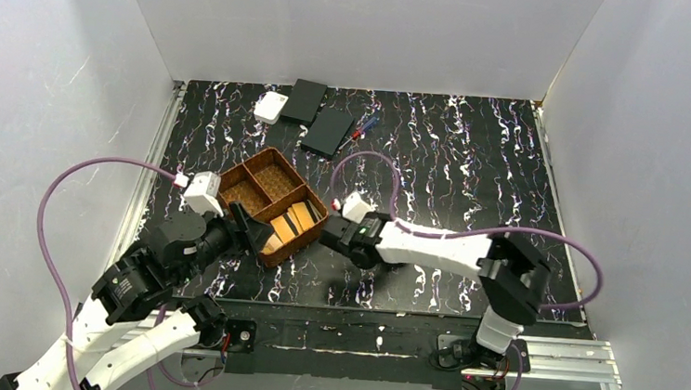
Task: Put the credit cards into the card holder
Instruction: Turn over the card holder at the center of the board.
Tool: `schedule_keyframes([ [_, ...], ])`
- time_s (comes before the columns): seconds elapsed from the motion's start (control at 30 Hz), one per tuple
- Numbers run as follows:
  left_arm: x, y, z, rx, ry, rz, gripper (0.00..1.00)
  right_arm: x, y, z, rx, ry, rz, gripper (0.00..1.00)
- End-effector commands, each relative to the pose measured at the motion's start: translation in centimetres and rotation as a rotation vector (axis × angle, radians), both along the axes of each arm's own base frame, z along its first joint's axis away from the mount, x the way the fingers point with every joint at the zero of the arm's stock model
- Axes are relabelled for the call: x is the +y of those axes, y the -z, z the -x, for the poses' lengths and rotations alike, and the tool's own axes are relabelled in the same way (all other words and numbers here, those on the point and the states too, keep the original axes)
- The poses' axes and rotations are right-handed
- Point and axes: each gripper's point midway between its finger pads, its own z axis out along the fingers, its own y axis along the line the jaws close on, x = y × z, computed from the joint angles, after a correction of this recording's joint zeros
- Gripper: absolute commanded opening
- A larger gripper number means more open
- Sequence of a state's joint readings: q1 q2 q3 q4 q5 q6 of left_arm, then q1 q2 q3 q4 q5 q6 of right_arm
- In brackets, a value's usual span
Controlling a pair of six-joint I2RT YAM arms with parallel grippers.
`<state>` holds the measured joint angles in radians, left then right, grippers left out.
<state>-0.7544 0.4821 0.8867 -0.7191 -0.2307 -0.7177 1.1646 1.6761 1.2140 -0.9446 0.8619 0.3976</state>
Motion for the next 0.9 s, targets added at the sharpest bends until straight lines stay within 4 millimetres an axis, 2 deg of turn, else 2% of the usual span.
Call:
schedule_keyframes([
  [0.0,2.2,0.3,-0.3,-0.009,-0.087,-0.059,0.57,2.3,2.0,1.4,-0.011,0.002,-0.026,0.01],
  [0.07,2.0,0.3,-0.3,-0.004,-0.081,-0.059,0.57,3.9,2.9,2.5,0.021,-0.029,-0.054,0.08],
  [0.13,1.5,0.4,-0.4,0.008,-0.068,-0.056,0.57,5.4,3.5,3.6,0.073,-0.069,-0.109,0.29],
  [0.23,0.4,0.6,-0.9,0.020,-0.045,-0.045,0.57,7.4,3.9,5.3,0.172,-0.124,-0.243,0.54],
  [0.33,-1.2,0.7,-1.4,0.027,-0.008,-0.022,0.57,8.5,2.1,6.3,0.209,-0.185,-0.377,0.67],
  [0.4,-2.7,0.8,-1.9,0.039,0.032,-0.006,0.57,9.0,0.3,6.4,0.225,-0.217,-0.486,0.72],
  [0.47,-4.4,1.0,-2.3,0.054,0.081,0.015,0.58,8.6,-1.7,6.1,0.254,-0.215,-0.624,0.72],
  [0.53,-6.3,1.4,-2.8,0.081,0.129,0.035,0.58,7.4,-2.0,4.8,0.300,-0.175,-0.734,0.70],
  [0.57,-7.5,1.8,-3.0,0.102,0.160,0.048,0.58,6.3,-2.4,3.9,0.303,-0.151,-0.794,0.66],
  [0.67,-11.6,3.0,-3.4,0.187,0.282,0.107,0.56,3.8,-1.6,2.2,0.355,-0.100,-0.887,0.54],
  [0.8,-17.4,5.7,-3.5,0.355,0.441,0.171,0.44,2.2,0.3,0.8,0.404,-0.053,-0.992,0.36],
  [0.87,-19.7,7.5,-3.8,0.416,0.484,0.158,0.40,1.3,1.2,0.0,0.417,-0.009,-1.028,0.30],
])
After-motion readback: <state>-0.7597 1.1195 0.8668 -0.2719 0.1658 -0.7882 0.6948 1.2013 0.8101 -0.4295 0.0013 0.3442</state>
